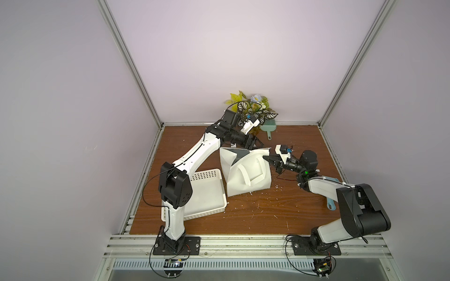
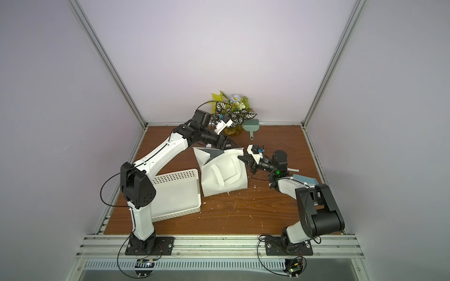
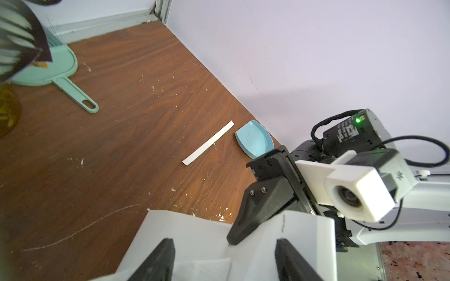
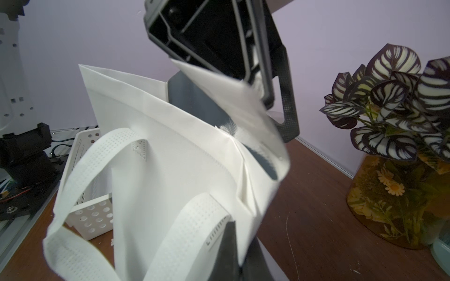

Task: Place the ice pack in the delivery bag
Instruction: Seal the delivery bag at the center of the board.

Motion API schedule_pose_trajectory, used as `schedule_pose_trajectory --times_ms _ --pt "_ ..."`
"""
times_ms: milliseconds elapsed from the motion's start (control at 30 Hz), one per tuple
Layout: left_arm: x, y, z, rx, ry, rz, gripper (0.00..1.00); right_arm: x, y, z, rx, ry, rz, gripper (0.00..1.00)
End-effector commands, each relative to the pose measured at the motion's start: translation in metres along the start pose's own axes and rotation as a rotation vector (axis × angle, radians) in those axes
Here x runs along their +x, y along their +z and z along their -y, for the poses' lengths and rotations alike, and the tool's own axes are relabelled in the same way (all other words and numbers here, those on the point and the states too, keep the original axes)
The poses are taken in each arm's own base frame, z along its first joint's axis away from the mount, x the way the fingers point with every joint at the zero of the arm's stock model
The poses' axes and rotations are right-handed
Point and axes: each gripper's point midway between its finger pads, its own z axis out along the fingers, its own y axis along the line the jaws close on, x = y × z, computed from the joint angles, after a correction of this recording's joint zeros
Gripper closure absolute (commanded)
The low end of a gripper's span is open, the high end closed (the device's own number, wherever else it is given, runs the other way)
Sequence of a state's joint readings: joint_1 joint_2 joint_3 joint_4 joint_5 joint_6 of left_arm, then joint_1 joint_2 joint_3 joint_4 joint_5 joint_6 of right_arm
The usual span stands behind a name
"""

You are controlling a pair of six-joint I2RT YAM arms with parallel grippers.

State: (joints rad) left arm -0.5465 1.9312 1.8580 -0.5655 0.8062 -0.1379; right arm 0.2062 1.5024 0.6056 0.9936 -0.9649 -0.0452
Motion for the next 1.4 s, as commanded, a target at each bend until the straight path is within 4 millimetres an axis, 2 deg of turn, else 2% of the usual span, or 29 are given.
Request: schedule_pose_trajectory --times_ms 0,200,333,667,1067,1367 --pt "0.006 -0.005 0.01 -0.009 0.056 -0.006 0.35 -0.014 -0.001 0.005 0.025 -0.044 0.024 1.0" --pt "0.015 0.0 0.014 -0.044 0.111 -0.026 0.33 -0.015 0.0 0.005 0.019 -0.038 0.025 1.0" --pt "0.021 0.009 0.016 -0.046 0.12 -0.045 0.36 -0.016 0.0 0.004 0.013 -0.035 0.026 1.0" --pt "0.023 0.017 0.025 -0.048 0.175 -0.058 0.36 -0.016 0.001 0.005 0.015 -0.023 0.025 1.0" --pt "0.032 0.028 0.025 -0.113 0.252 -0.088 0.52 -0.017 0.001 0.005 0.009 -0.018 0.026 1.0" --pt "0.036 0.032 0.029 -0.145 0.304 -0.102 0.57 -0.019 0.001 0.004 0.003 -0.018 0.023 1.0"
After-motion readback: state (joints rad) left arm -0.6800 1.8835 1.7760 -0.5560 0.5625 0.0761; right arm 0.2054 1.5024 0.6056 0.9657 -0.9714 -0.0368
